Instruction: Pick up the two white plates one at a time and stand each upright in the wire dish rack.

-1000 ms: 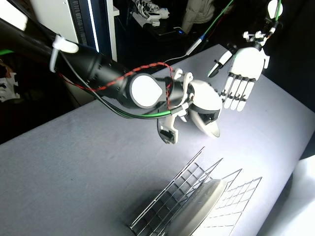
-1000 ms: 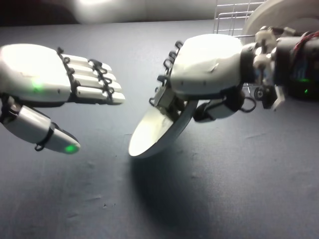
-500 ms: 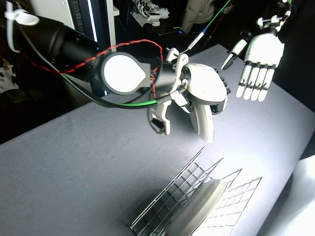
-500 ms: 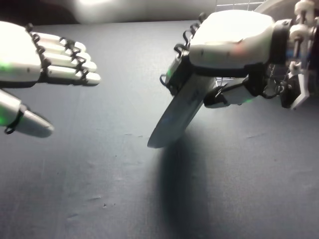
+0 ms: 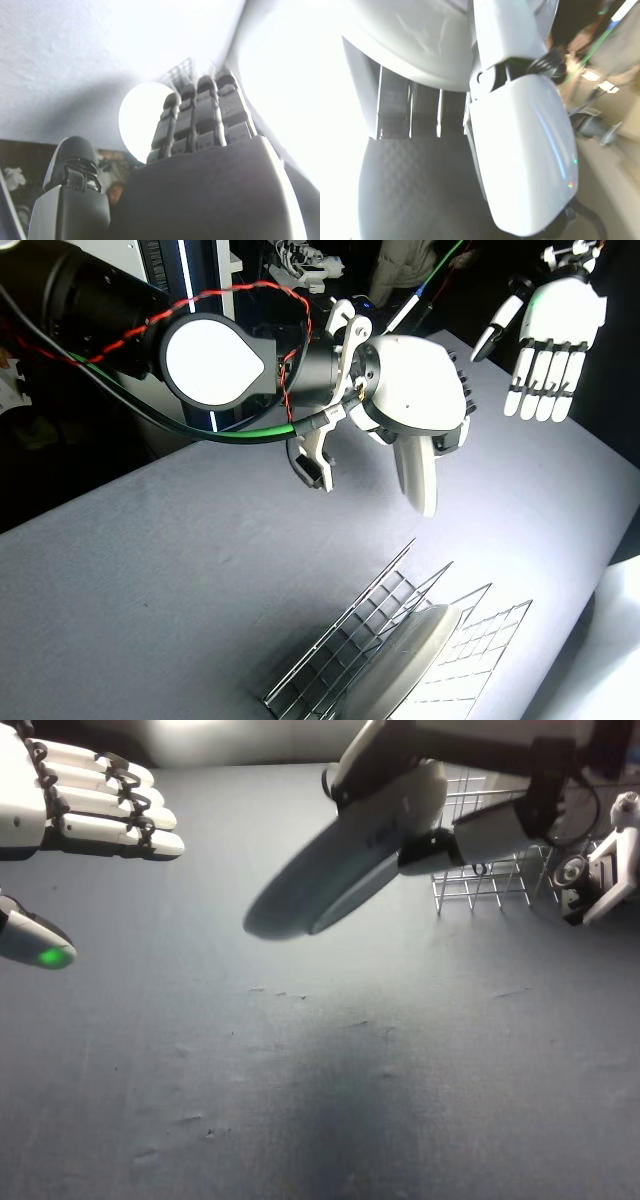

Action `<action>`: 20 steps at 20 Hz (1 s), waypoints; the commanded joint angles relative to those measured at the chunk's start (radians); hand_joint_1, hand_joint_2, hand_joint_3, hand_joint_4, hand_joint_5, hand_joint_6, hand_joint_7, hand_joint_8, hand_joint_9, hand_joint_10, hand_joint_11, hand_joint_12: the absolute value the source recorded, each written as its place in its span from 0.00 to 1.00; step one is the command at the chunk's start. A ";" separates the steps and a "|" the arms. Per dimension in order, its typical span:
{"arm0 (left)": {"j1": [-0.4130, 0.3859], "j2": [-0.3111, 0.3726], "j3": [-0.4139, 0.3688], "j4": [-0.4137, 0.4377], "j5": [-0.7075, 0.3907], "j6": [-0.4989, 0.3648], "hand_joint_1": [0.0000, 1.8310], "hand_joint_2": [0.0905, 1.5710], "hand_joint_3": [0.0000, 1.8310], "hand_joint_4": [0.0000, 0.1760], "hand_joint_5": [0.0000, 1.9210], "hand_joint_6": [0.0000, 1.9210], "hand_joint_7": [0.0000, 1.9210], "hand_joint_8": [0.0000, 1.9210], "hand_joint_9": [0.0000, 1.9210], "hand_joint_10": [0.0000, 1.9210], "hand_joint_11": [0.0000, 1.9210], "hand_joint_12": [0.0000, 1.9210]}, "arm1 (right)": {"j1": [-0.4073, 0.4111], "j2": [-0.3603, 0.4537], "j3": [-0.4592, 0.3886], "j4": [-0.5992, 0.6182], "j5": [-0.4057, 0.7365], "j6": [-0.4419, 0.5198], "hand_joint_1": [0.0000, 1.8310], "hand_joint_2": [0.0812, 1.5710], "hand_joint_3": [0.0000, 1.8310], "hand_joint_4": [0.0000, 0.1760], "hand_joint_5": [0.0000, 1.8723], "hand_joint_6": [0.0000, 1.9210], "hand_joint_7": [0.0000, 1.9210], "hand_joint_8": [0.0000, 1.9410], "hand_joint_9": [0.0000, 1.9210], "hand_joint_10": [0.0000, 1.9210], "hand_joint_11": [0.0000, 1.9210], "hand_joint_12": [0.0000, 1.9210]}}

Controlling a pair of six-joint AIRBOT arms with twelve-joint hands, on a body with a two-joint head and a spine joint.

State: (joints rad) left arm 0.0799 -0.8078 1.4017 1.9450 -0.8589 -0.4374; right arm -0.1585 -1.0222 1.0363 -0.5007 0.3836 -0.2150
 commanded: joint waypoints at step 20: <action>0.116 -0.055 0.060 -0.148 0.058 -0.003 0.00 0.74 0.00 0.00 0.00 0.00 0.00 0.00 0.00 0.00 0.00 0.00 | 0.067 0.070 0.045 0.368 0.038 0.014 0.82 0.66 0.00 0.00 0.53 0.46 0.54 0.41 0.55 0.42 0.46 0.74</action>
State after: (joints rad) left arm 0.2039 -0.8688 1.4567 1.8591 -0.8146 -0.4397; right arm -0.1154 -0.9607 1.0851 -0.1574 0.2867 -0.2150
